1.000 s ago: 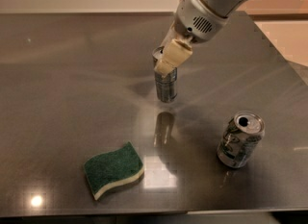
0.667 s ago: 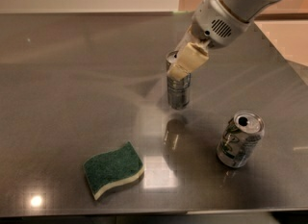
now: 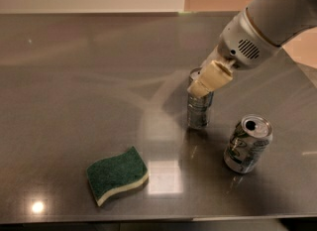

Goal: Move redbull can near 7up can

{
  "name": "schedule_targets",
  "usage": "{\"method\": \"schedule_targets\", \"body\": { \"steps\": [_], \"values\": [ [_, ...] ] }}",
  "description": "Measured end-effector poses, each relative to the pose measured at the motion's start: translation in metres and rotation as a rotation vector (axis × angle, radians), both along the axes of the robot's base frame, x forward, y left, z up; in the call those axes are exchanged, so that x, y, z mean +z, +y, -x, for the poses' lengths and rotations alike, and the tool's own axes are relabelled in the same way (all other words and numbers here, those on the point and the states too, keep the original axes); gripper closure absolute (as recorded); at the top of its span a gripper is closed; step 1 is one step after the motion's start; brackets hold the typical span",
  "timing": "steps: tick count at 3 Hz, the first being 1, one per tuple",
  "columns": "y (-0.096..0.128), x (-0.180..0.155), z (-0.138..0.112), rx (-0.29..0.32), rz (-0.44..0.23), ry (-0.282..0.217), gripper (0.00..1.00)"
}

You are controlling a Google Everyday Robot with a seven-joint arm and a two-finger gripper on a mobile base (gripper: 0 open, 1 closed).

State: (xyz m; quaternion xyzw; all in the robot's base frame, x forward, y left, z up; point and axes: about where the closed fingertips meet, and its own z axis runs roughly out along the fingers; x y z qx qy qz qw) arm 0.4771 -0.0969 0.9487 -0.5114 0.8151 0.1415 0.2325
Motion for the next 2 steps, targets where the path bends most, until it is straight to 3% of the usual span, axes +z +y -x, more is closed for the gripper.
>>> {"method": "schedule_targets", "body": {
  "steps": [2],
  "values": [
    [-0.027, -0.011, 0.008, -0.14, 0.048, -0.008, 0.58]
  ]
}}
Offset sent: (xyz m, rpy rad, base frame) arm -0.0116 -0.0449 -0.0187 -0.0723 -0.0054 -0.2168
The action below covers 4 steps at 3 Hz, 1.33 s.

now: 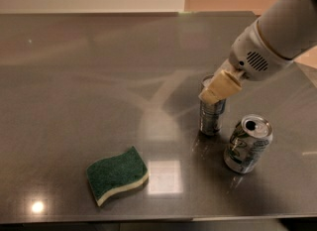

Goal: Move redbull can near 7up can

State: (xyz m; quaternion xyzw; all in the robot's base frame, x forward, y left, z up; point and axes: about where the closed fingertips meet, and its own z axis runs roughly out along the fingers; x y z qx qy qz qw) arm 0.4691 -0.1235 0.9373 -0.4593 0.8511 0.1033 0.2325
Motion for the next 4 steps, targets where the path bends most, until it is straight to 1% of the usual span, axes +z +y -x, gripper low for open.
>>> {"method": "schedule_targets", "body": {
  "steps": [1, 2, 3, 4],
  "values": [
    [-0.01, -0.005, 0.004, -0.042, -0.01, -0.01, 0.35],
    [-0.017, -0.011, 0.006, -0.065, -0.041, -0.02, 0.11],
    [-0.02, -0.014, 0.006, -0.078, -0.061, -0.031, 0.0],
    [-0.02, -0.014, 0.006, -0.078, -0.061, -0.031, 0.0]
  ]
}}
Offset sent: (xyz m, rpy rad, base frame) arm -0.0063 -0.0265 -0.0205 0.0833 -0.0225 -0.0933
